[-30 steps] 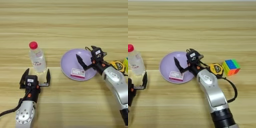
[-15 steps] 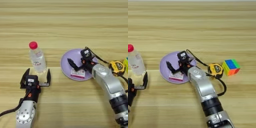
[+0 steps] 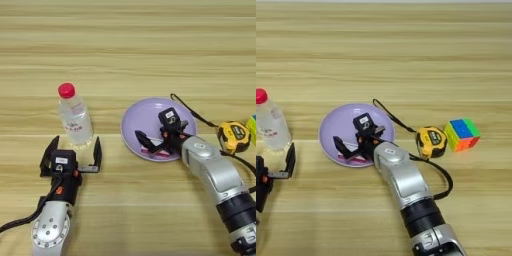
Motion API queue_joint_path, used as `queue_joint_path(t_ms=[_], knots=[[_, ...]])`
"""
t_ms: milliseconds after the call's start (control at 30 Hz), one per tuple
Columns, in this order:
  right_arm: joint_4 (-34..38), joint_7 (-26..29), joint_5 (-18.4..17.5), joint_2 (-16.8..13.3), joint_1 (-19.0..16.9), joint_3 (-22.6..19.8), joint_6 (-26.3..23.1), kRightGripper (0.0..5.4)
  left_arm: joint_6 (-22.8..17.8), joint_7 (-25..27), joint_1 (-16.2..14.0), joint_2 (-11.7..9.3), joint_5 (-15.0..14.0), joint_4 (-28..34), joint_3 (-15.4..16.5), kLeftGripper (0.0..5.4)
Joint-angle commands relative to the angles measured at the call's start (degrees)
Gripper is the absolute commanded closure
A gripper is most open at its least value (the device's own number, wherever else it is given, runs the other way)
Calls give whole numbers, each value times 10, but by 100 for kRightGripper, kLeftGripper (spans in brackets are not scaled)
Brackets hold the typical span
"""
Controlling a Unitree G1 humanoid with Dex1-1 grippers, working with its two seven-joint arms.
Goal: Move the objects on the table
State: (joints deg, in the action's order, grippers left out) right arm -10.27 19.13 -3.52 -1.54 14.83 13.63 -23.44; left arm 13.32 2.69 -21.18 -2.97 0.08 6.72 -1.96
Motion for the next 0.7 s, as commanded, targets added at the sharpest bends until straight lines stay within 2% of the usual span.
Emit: queue_joint_path(t_ms=[33, 267, 467, 700], knots=[[-31, -8, 18, -9, -15, 8, -16, 2, -10, -3, -4, 0, 7, 7, -1, 0], [-27, 1, 3, -10, -32, -4, -56, 2, -11, -4, -8, 0, 7, 13, 0, 0], [38, 14, 11, -40, -73, 19, -92, 2, -13, -5, -10, 2, 7, 16, -1, 0], [106, 28, -4, -62, -114, 21, -141, 2, -15, -6, -10, 2, 8, 17, -2, 0]])
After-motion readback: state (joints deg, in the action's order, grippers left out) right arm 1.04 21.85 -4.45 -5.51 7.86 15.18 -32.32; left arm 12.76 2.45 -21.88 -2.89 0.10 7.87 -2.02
